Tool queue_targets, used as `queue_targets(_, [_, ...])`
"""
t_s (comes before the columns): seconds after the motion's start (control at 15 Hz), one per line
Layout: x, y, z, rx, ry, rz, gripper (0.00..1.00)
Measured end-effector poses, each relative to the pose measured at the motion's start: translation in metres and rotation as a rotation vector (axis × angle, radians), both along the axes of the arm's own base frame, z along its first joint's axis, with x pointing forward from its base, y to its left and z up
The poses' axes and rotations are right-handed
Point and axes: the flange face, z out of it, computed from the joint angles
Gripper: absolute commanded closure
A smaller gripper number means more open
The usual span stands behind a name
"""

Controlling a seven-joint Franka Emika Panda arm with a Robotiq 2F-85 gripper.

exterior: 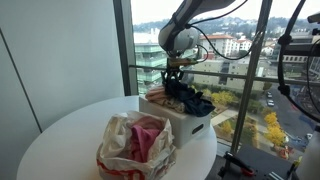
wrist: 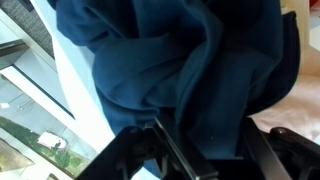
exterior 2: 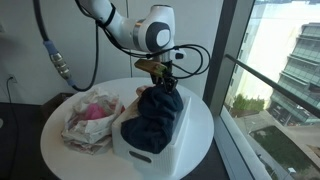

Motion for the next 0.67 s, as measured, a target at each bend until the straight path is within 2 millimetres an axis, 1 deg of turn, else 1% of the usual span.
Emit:
queue_targets(0.13, [-0.002, 0.001, 0.001, 0.0, 0.001, -0.016, 0.95])
queue_targets(0.2, [-0.004, 0.002, 0.001, -0.002, 0.001, -0.024, 0.99])
queue_targets(0.33, [-0.008, 0.005, 0.007, -0.02, 0.0, -0.04, 1.0])
queue_targets(0.47, [-0.013, 0.01, 0.021, -0.063, -0.012, -0.053, 0.98])
queue_targets(0.53, [-0.016, 0.014, 0.032, -0.091, -0.024, -0.055, 0.98])
queue_targets(0.67, [-0.027, 0.027, 0.065, -0.146, -0.058, -0.051, 0.98])
